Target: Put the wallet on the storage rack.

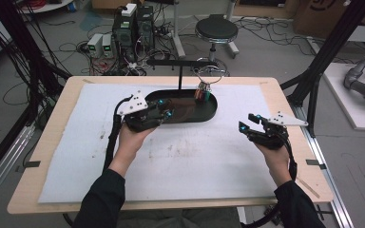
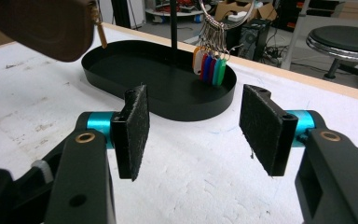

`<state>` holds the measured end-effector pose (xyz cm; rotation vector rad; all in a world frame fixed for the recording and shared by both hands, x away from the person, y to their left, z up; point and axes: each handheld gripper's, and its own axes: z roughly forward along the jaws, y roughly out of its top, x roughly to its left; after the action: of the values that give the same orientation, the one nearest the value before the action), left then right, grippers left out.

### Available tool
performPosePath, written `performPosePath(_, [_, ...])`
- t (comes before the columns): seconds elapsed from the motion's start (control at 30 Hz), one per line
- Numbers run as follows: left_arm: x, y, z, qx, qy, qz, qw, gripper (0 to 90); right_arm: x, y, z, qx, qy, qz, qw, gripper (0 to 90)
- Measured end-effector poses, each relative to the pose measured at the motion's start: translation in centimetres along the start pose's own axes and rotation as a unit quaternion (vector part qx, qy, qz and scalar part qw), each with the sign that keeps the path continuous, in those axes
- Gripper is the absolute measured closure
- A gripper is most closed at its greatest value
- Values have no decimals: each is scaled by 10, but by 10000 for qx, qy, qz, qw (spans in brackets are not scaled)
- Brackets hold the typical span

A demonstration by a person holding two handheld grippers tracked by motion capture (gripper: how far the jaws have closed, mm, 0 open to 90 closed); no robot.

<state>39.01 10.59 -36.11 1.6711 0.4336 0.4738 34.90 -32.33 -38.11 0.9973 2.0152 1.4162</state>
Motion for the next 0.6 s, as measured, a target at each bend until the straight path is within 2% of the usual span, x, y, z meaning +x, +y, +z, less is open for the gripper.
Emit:
performPosePath(0.23, [14, -13, 12, -104, 220, -87, 9997, 663, -1, 0, 0, 4, 2, -8, 10000, 437])
performPosePath(0.3, [18, -18, 15, -171, 268, -231, 9992, 663, -1, 0, 1, -8, 4, -9, 10000, 438])
performPosePath(0.43, [25, -27, 22, -220, 369, -359, 9984, 663, -1, 0, 1, -6, 0, 9, 10000, 438])
performPosePath(0.6, [31, -39, 32, -100, 483, -447, 9978, 663, -2, 0, 2, 10, 28, -10, 10000, 438])
